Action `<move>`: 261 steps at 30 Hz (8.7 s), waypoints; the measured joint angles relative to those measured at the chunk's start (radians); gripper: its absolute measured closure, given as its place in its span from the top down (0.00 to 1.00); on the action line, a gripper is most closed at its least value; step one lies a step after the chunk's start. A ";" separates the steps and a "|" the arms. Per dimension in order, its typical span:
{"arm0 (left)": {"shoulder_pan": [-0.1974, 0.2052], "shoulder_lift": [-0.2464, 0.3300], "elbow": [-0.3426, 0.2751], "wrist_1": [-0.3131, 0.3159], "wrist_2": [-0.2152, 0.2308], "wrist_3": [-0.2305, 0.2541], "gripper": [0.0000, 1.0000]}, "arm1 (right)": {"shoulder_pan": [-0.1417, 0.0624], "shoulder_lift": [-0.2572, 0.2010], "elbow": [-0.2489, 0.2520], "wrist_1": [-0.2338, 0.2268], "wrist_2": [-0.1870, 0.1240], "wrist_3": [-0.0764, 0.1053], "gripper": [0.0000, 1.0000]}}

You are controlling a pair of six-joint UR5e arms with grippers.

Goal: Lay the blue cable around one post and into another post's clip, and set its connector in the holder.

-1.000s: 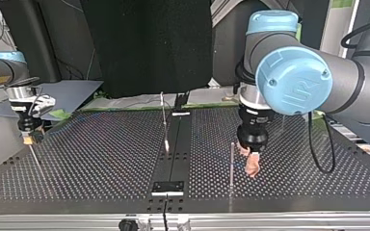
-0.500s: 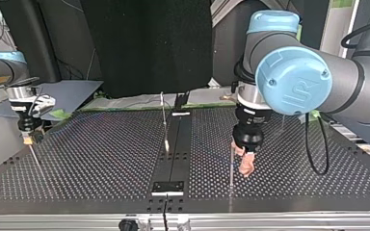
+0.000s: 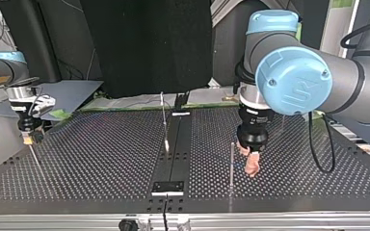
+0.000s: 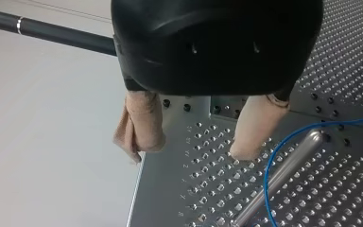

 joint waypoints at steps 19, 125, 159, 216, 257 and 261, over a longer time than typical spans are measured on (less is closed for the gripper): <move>-0.030 0.003 -0.039 0.043 -0.006 -0.018 1.00 | 0.004 0.000 0.000 0.004 0.000 -0.002 0.99; -0.153 0.045 -0.918 0.922 0.044 -0.024 1.00 | 0.022 0.000 0.000 -0.005 0.002 -0.001 0.99; -0.153 0.044 -1.098 1.218 0.034 -0.031 1.00 | 0.028 0.000 0.000 -0.010 0.001 0.001 0.99; -0.144 0.042 -1.097 1.306 0.031 -0.043 1.00 | 0.032 0.000 0.000 0.000 -0.021 -0.008 0.99; -0.144 0.037 -1.097 1.305 0.031 -0.059 1.00 | 0.061 0.000 0.000 0.069 -0.005 -0.068 0.99; -0.144 0.037 -1.097 1.306 0.031 -0.063 1.00 | 0.062 -0.002 0.000 0.086 0.009 -0.087 0.99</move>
